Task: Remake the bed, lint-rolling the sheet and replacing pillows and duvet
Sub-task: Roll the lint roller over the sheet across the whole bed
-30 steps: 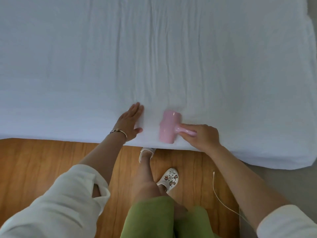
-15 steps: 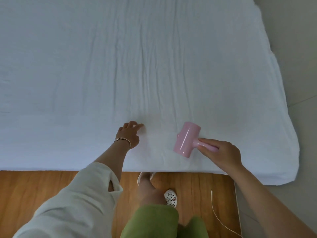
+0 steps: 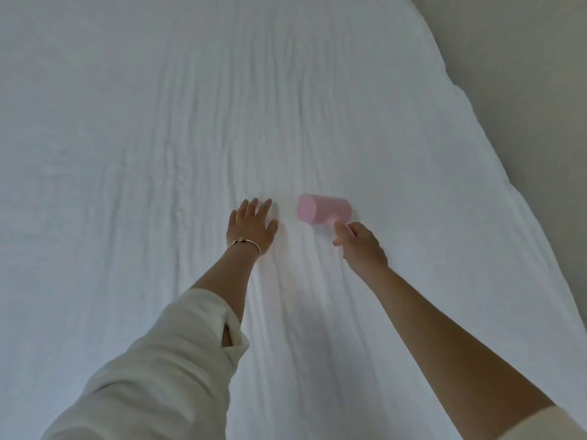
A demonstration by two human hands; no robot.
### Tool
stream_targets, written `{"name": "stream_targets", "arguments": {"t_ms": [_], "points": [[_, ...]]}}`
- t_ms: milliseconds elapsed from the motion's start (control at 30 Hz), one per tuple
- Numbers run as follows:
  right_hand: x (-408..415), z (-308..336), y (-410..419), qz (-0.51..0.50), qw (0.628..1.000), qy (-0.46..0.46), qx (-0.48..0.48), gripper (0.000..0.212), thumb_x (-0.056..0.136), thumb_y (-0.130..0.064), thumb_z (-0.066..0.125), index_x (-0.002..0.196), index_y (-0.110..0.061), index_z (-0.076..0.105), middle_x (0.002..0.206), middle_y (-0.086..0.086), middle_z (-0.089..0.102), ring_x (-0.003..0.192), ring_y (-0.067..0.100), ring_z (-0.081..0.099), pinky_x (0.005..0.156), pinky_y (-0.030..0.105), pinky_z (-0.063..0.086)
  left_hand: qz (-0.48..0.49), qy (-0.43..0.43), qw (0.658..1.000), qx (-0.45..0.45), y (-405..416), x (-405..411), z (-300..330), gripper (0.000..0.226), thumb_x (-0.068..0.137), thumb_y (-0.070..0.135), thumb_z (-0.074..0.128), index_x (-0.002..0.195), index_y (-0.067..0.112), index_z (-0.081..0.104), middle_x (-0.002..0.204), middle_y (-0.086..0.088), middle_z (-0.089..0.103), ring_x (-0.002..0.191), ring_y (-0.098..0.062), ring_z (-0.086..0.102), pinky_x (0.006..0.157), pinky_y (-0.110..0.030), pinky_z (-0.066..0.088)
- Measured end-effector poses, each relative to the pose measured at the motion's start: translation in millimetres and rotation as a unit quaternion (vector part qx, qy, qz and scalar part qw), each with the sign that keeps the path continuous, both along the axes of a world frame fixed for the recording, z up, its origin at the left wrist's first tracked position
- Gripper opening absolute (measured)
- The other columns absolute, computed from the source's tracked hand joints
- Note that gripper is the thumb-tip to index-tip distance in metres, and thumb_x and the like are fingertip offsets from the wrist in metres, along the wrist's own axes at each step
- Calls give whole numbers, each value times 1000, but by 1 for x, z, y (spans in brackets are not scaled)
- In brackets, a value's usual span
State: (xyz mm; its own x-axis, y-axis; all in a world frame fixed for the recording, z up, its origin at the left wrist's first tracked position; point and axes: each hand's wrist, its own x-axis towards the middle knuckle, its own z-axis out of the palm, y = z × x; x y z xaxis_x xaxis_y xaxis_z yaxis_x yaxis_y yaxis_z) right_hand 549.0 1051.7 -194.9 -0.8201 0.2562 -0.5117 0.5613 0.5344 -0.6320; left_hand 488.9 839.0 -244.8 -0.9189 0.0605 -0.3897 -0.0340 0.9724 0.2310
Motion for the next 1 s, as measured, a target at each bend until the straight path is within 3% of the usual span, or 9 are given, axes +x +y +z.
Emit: {"name": "stream_targets", "arguments": {"t_ms": [100,200,300,433,700,1000], "points": [[-103,-14,-9,51,997,41,48,47,96,-57,35,114,-17,52,102,2,66,88,28,65,79,38,50,34,23,998,-39,14,-68,-27,64,95,64,14,152,40,-3,162,3,-6,148,-19,-11,116,-56,-8],[-195,-22,-18,73,987,114,85,45,100,-48,40,129,-13,44,106,0,59,90,26,57,73,32,40,58,77,994,-56,31,-92,-59,67,88,74,3,147,47,-15,160,5,-19,146,-22,-23,105,-69,-14],[-274,-32,-35,66,978,170,105,39,102,-42,40,130,-16,41,107,6,59,97,30,59,74,31,38,68,103,991,-56,33,-96,-82,66,88,73,1,145,47,-20,158,3,-24,144,-24,-26,105,-70,-13],[-318,-55,-54,40,978,160,131,34,102,-39,39,127,-16,45,104,5,60,96,30,59,72,32,37,72,118,989,-60,33,-96,-96,66,89,72,0,145,46,-24,157,2,-27,144,-24,-27,106,-71,-12],[-250,-74,-48,3,976,154,155,28,97,-34,50,122,-23,47,92,-4,52,79,21,50,67,31,35,71,118,989,-60,33,-100,-102,66,89,71,1,146,45,-22,158,1,-25,144,-25,-25,106,-72,-9],[-68,-61,-16,-45,982,112,142,23,93,-35,54,115,-27,51,86,-8,53,78,23,52,66,31,38,23,74,995,-71,26,-91,-72,69,90,69,6,149,39,-14,160,0,-19,146,-28,-20,107,-71,-7]]}}
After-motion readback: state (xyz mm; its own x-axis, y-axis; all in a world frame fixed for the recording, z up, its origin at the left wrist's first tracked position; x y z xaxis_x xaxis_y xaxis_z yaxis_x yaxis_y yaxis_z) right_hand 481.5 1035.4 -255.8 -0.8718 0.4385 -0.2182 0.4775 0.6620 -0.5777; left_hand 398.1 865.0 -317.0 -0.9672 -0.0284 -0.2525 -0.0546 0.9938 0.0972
